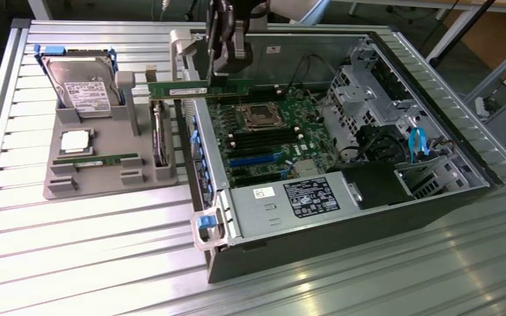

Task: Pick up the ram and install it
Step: 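Pick up the ram and move it above insertion slot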

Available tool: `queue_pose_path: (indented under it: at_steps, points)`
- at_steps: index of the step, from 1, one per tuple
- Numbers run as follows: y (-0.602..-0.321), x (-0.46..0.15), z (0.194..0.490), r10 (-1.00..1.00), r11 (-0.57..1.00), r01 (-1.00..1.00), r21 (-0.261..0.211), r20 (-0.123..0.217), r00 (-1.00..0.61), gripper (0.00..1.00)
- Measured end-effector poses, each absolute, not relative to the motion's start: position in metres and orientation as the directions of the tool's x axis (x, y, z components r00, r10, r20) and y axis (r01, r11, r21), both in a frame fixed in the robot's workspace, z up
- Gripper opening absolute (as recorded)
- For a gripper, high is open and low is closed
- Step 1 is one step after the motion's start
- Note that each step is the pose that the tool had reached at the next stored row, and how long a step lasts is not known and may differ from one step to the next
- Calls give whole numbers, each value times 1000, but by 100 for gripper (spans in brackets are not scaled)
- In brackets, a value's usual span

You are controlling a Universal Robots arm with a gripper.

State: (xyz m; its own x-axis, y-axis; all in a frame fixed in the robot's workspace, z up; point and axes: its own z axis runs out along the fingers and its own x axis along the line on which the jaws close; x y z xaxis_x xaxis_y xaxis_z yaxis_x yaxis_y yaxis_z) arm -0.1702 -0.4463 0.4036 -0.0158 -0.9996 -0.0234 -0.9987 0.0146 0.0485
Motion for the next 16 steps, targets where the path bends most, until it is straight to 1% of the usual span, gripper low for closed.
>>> queue_pose_path:
  at_steps: [16]
  points:
    - [-446,-124,404,-1000,15,-999,49,-23,-16,11]
